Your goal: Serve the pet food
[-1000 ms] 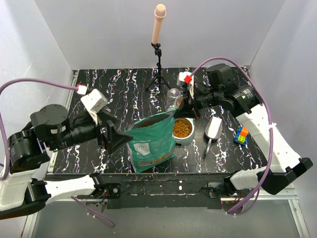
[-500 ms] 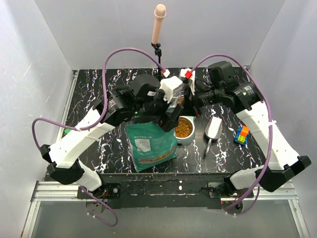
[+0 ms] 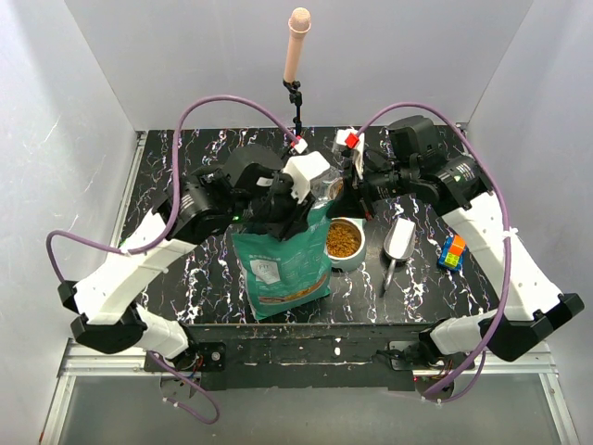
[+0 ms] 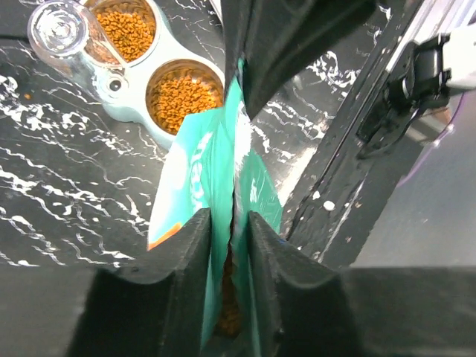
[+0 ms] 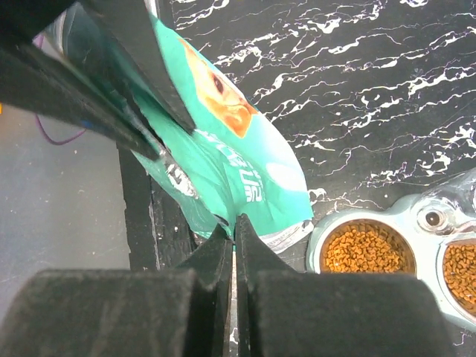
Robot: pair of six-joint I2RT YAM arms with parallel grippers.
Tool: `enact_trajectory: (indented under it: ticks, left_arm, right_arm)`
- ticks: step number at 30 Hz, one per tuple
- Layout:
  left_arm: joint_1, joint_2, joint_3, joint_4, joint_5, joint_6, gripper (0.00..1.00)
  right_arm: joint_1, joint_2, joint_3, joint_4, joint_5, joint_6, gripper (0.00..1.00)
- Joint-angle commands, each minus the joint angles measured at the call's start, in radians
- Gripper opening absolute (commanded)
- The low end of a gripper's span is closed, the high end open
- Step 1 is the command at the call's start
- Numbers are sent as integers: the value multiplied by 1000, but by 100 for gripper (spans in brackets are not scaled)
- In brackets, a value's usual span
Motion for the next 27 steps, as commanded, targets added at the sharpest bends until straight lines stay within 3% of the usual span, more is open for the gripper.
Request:
enact_trajectory:
  ticks: [1, 2, 5, 6, 8, 9, 10, 12, 14, 17, 19, 22, 23, 25, 27]
  left_arm:
    - [1, -104, -43, -31, -30, 53, 14]
    - [1, -121, -60, -11, -30, 52, 3]
    - [1, -137, -79, 28, 5, 38, 0]
    - [1, -137, -79, 41, 28, 32, 0]
    - [0, -143, -89, 75, 54, 24, 0]
    - [1, -149, -102, 98, 67, 24, 0]
    - [1, -157, -112, 120, 76, 24, 0]
    - [1, -169, -125, 155, 88, 24, 0]
    - [1, -174, -128, 169, 90, 24, 0]
    - [1, -178, -125, 166, 113, 24, 0]
    - [1, -181, -123, 146, 101, 24, 0]
    - [1, -207, -134, 108, 59, -13, 0]
    - [1, -221, -145, 105, 55, -16, 0]
    - [1, -243, -160, 92, 36, -24, 1]
    - [1, -261, -169, 71, -11, -31, 22]
  right_arm:
    - [-6, -67, 7, 126, -19, 47, 1]
    - [-6, -74, -1, 130, -14, 50, 1]
    - [5, -87, -23, 149, -16, 60, 1]
    - [22, -95, -35, 166, -11, 63, 12]
    - [75, -113, -70, 205, -2, 44, 52]
    - [115, -121, -90, 224, 18, 26, 67]
    - [164, -126, -116, 247, 64, 18, 74]
    - [195, -121, -136, 276, 79, 12, 75]
    - [200, -110, -147, 304, 87, 18, 70]
    - [203, -98, -152, 342, 167, 32, 54]
    - [204, -83, -136, 338, 199, 21, 37]
    - [203, -72, -119, 287, 256, -20, 33]
    - [203, -68, -115, 264, 266, -44, 26]
    - [203, -67, -98, 235, 273, -74, 2]
    - [203, -75, -93, 218, 296, -91, 1]
